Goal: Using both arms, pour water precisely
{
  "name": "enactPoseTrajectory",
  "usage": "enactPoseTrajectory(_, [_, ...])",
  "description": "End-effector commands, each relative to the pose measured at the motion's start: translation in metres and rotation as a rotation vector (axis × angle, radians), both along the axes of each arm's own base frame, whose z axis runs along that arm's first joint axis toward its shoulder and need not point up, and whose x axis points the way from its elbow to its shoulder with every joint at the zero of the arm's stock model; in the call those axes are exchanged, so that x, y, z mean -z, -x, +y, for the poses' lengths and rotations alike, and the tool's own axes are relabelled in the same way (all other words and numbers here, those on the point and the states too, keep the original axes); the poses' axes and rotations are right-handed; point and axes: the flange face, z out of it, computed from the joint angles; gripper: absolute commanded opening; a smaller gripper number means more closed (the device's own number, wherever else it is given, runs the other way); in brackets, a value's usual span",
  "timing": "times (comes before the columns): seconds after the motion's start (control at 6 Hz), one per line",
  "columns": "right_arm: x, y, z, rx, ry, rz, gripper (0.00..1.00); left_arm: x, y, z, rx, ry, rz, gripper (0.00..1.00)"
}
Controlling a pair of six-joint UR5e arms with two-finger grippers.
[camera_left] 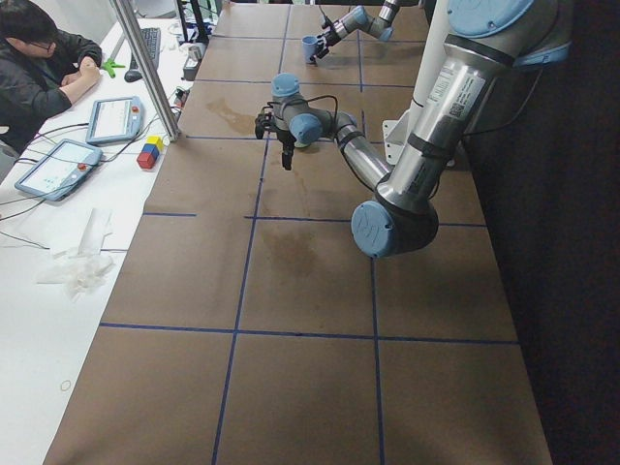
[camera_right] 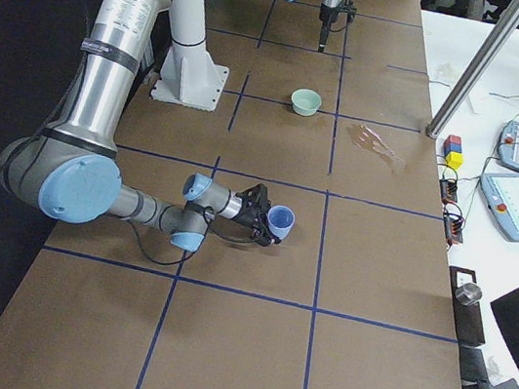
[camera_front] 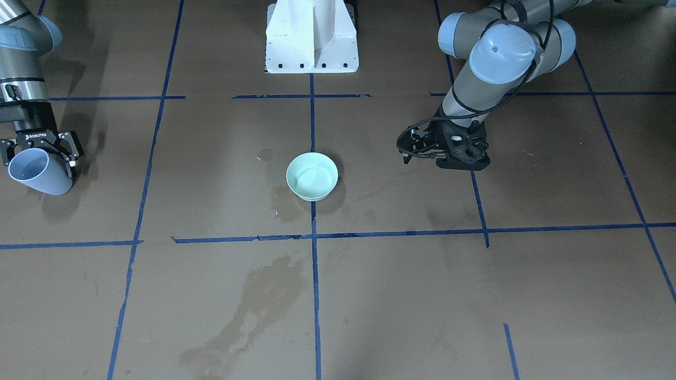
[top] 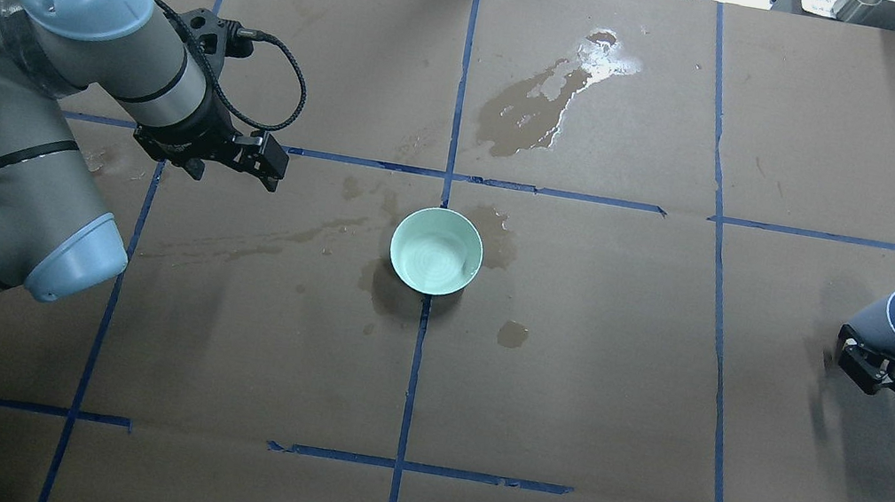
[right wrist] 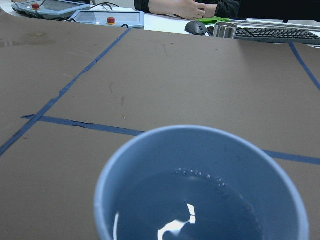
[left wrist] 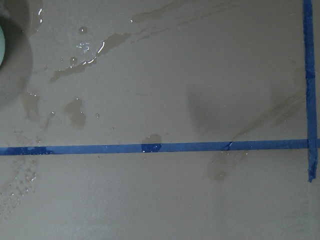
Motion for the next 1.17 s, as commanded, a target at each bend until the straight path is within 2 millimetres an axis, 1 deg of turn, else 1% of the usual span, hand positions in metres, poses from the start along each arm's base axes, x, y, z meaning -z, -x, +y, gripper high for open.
enactPoseTrajectory(0.0, [0.001,-0.001,0.0,-0.007,-0.011,-0.013,0.38,0.001,0.0,0.0,0.0,-0.001,0.001,1.0])
enactPoseTrajectory(0.17, [0.004,-0.004,0.0,-0.01,-0.021,-0.033,0.21,0.002,0.0,0.0,0.0,-0.002,0.002,1.0])
enactPoseTrajectory(0.33, [0.013,-0.006,-0.001,-0.014,-0.03,-0.048,0.11,0.003,0.0,0.0,0.0,-0.003,0.004,1.0])
enactPoseTrajectory(0.5, [0.027,-0.003,-0.002,-0.009,-0.048,-0.067,0.04,0.004,0.0,0.0,0.001,-0.003,0.005,1.0])
enactPoseTrajectory(0.67, [0.043,-0.006,-0.004,0.045,-0.143,0.049,0.01,0.005,0.0,0.0,0.002,-0.003,0.006,1.0])
enactPoseTrajectory(0.83, [0.071,-0.005,-0.011,0.087,-0.28,0.192,0.02,0.004,0.0,0.0,0.001,-0.003,0.005,1.0])
enactPoseTrajectory(1.0, [0.093,0.003,-0.016,0.079,-0.3,0.161,0.03,0.006,0.0,0.0,0.003,-0.003,0.007,1.0])
